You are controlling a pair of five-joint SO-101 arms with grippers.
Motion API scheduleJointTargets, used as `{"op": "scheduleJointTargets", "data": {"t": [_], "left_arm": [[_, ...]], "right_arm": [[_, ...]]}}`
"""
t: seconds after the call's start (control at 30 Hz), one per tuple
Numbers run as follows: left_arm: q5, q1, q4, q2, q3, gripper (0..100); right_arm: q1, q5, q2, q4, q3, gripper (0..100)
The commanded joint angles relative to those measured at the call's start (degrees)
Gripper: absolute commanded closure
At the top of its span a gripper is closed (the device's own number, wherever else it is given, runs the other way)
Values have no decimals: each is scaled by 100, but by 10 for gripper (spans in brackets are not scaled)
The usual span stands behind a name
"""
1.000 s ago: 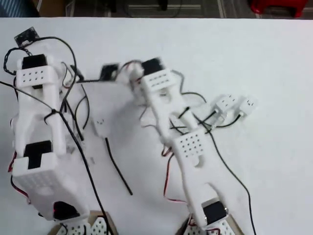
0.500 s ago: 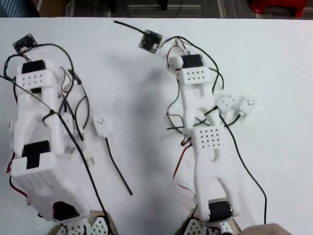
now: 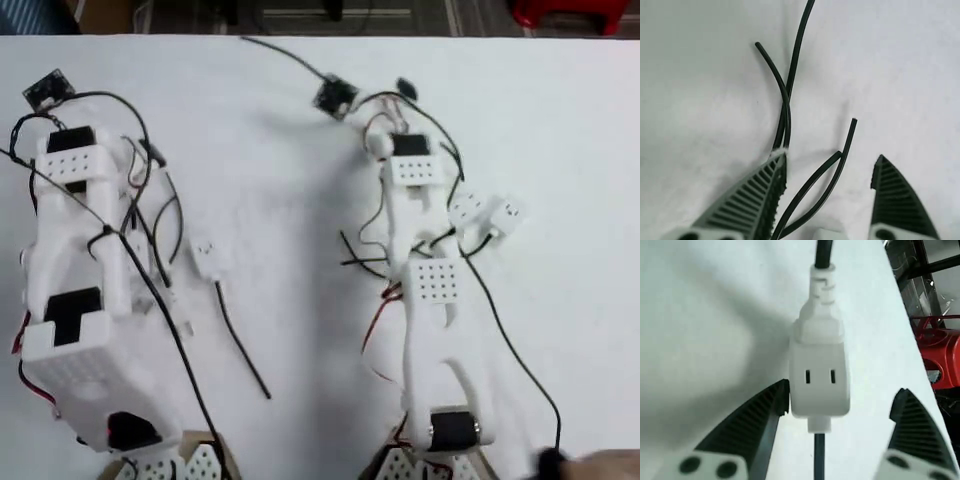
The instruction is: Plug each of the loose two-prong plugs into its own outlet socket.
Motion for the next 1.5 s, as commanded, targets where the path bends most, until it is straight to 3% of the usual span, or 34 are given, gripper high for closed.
{"op": "scheduleJointTargets", "data": {"t": [0.0,0.37,0.63,0.73,0.97,1.13,1.47], "left_arm": [[26,31,-290,-31,123,723],[26,40,-475,-84,308,722],[26,40,-475,-48,308,723],[26,40,-448,-40,316,724],[26,40,-440,-40,325,724],[18,40,-440,-31,334,724],[18,40,-484,-40,440,724]], "right_arm": [[444,-9,-488,462,-905,675],[1367,-484,-2255,2888,-1319,675],[2097,-2725,-3116,5191,-1231,676],[2651,-3736,-3143,5138,-818,676],[3055,-4712,-3160,5147,941,676],[2949,-5178,-3160,5138,1793,676],[2431,-5714,-3073,5112,2022,676]]}}
